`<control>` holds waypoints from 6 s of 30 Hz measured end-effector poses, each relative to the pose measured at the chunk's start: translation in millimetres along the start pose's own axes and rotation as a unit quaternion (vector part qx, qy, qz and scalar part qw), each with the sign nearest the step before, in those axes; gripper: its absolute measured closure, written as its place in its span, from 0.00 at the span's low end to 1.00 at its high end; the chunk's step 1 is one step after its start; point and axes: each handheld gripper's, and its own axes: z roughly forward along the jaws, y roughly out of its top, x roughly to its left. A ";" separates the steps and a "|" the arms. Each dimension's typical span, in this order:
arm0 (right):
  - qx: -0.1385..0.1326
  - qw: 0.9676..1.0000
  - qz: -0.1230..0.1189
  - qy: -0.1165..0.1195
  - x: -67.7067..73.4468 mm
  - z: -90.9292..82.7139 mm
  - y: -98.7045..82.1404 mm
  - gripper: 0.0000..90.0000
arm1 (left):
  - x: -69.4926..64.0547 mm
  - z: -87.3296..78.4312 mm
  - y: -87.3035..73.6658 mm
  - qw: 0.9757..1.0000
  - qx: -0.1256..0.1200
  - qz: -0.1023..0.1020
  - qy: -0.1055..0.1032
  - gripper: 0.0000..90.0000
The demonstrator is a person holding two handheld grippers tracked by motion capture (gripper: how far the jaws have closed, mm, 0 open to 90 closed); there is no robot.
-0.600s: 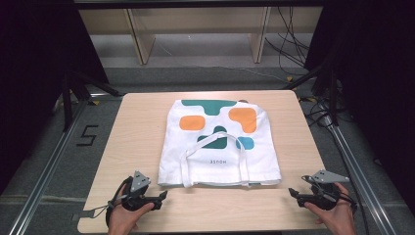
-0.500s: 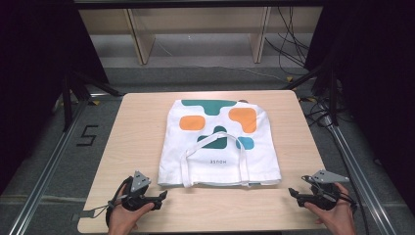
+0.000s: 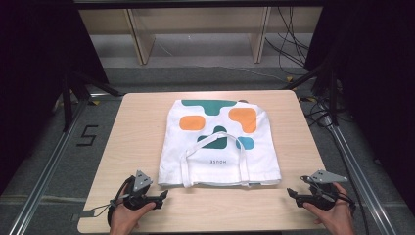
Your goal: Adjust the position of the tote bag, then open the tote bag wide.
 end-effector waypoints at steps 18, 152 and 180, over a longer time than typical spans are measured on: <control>-0.005 1.000 -0.010 -0.002 -0.2 1.4 1.2 0.27 | 1.8 19.5 12.3 1.000 0.002 0.014 0.019 0.27; -0.247 0.960 -0.132 0.032 11.1 -108.0 181.3 0.98 | 2.5 -137.1 146.5 0.951 -0.296 0.085 -0.013 0.96; -0.233 0.965 -0.116 0.019 -15.4 -94.4 228.2 0.98 | 36.9 -106.1 185.2 0.947 -0.317 0.023 -0.039 0.95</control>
